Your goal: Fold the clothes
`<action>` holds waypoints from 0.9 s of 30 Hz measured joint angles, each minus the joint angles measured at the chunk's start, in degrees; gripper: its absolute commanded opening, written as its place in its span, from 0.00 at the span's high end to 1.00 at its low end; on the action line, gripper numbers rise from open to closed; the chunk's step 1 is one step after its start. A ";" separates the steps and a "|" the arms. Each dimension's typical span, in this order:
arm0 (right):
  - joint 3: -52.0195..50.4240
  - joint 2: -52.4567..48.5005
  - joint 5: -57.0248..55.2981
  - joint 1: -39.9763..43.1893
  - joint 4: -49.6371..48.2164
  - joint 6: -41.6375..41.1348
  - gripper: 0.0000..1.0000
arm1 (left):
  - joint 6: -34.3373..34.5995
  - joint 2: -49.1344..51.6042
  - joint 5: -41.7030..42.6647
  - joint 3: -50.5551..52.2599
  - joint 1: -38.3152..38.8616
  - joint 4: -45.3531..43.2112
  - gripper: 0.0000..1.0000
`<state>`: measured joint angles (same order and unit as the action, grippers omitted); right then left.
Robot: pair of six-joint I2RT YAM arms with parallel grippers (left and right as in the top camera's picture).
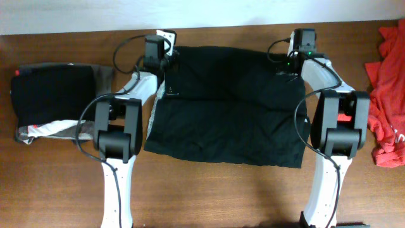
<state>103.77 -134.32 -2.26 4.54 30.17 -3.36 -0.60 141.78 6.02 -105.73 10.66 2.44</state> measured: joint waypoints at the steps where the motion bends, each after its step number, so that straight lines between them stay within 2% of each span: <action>1: 0.70 1.01 -0.11 0.07 4.20 0.04 0.24 | -0.17 -1.86 -0.31 -0.55 -0.22 5.14 0.34; 2: 1.33 2.27 -0.07 0.17 8.35 -0.11 0.19 | 0.11 -3.91 -0.48 -0.94 -0.33 9.92 0.25; 3: 1.92 3.87 -0.07 0.22 12.57 -0.39 0.17 | 0.11 -6.36 -0.63 -1.27 -0.44 15.17 0.22; 8: 4.81 15.67 -0.02 0.37 31.56 -3.28 0.18 | 0.66 -21.75 -0.70 -3.21 -0.50 37.86 0.22; 9: 5.38 19.06 0.46 0.42 36.09 -4.00 0.23 | 0.90 -25.88 -0.15 -4.09 -0.50 43.39 0.24; 10: 5.49 20.31 0.66 0.46 37.75 -4.26 0.28 | 0.92 -26.82 0.02 -4.13 -0.50 44.50 0.26; 13: 6.19 24.76 4.17 0.74 46.64 -4.70 0.58 | 1.75 -31.74 3.17 -5.16 -0.48 54.23 0.39; 14: 6.27 25.51 5.55 0.74 49.35 -4.48 0.63 | 1.75 -32.28 4.28 -5.27 -0.48 57.02 0.40; 16: 6.25 25.68 8.17 0.72 52.52 -4.61 0.62 | 1.75 -32.02 5.70 -4.85 -0.35 61.51 0.39; 18: 5.40 25.35 10.01 0.48 53.62 -4.63 0.59 | 1.66 -31.08 6.23 -3.23 -0.17 64.74 0.31; 20: 3.54 25.29 11.21 -0.20 54.47 -4.24 0.57 | 1.88 -30.03 6.14 -0.55 -0.04 67.06 0.28; 27: -5.95 25.29 12.98 -3.56 53.57 -3.17 0.56 | 1.92 -28.92 3.50 9.01 -0.22 70.84 0.27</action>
<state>97.82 -109.03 10.72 0.97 83.74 -6.52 1.32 112.86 9.52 -96.73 10.44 73.28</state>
